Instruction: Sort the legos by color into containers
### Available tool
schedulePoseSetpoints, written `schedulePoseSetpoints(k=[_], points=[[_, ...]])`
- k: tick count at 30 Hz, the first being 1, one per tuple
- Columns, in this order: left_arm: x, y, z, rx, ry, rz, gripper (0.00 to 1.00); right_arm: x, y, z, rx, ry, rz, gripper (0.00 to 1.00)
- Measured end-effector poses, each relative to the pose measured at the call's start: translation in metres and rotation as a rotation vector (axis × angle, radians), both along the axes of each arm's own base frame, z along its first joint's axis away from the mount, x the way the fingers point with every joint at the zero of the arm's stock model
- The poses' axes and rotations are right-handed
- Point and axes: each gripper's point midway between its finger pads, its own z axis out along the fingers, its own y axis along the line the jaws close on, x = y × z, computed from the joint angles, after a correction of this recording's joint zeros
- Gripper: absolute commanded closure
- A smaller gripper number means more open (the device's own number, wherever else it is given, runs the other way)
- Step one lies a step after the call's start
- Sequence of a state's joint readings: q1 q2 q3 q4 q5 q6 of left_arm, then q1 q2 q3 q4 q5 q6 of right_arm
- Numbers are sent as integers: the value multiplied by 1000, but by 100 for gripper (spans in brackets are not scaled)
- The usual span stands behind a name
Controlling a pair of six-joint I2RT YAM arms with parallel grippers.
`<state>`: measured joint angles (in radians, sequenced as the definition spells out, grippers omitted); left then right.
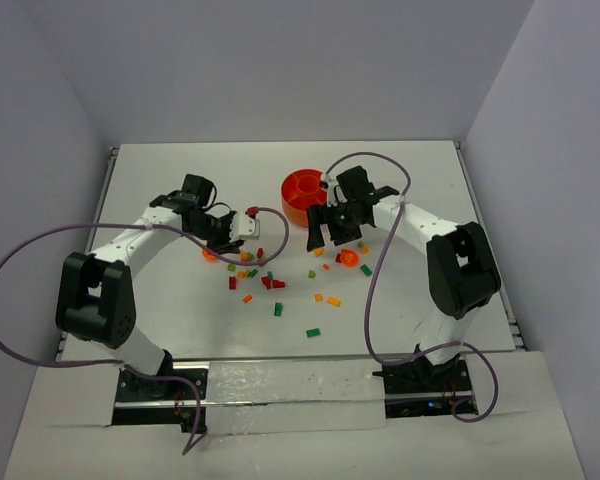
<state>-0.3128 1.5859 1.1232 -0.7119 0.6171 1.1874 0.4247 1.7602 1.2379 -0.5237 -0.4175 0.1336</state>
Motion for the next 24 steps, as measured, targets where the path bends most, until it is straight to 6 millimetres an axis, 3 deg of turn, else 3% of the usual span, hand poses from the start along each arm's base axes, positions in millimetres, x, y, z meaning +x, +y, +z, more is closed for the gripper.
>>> schedulePoseSetpoints(k=[6, 16, 24], points=[[-4, -4, -24, 13, 32, -115, 62, 4, -6, 15, 44, -22, -6, 0], [-19, -11, -39, 40, -15, -274, 62, 7, -14, 17, 65, -8, -22, 0], [-30, -16, -56, 62, 27, -308, 55, 6, -13, 18, 70, -1, -18, 0]])
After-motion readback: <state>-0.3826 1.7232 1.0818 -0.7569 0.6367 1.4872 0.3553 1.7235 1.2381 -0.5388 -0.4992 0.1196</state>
